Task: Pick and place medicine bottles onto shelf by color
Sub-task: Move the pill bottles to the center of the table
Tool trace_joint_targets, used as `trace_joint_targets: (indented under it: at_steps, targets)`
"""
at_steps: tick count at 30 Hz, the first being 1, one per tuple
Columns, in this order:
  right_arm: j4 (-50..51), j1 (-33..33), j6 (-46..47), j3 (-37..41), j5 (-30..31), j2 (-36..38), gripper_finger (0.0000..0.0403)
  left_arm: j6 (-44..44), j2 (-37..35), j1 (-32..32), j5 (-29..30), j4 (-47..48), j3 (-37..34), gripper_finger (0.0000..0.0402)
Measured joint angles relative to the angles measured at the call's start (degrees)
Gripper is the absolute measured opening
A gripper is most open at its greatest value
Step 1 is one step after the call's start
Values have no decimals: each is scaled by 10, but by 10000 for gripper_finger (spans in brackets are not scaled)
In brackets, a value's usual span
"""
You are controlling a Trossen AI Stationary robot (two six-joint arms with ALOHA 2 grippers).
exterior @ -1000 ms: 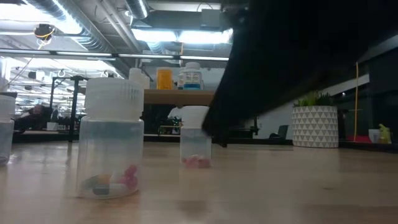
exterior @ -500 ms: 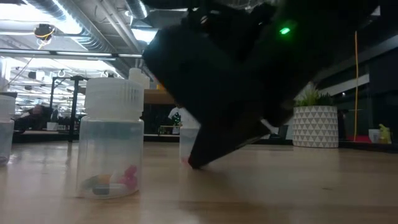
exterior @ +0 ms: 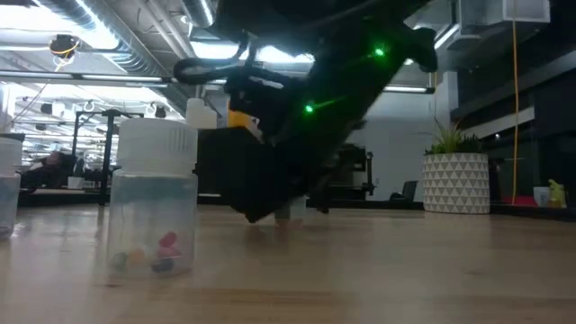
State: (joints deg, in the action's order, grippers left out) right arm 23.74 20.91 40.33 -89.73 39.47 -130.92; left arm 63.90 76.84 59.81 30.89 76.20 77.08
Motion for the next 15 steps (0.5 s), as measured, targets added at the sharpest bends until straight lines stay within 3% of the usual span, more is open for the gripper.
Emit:
trace_joint_targets:
  at_steps: [8, 15]
  targets:
    - [8, 12, -49, -40, -9, 46, 5, 0, 0, 0, 1, 0, 0, 150]
    - [7, 95, -35, -52, -26, 97, 5, 0, 0, 0, 1, -3, 0, 150]
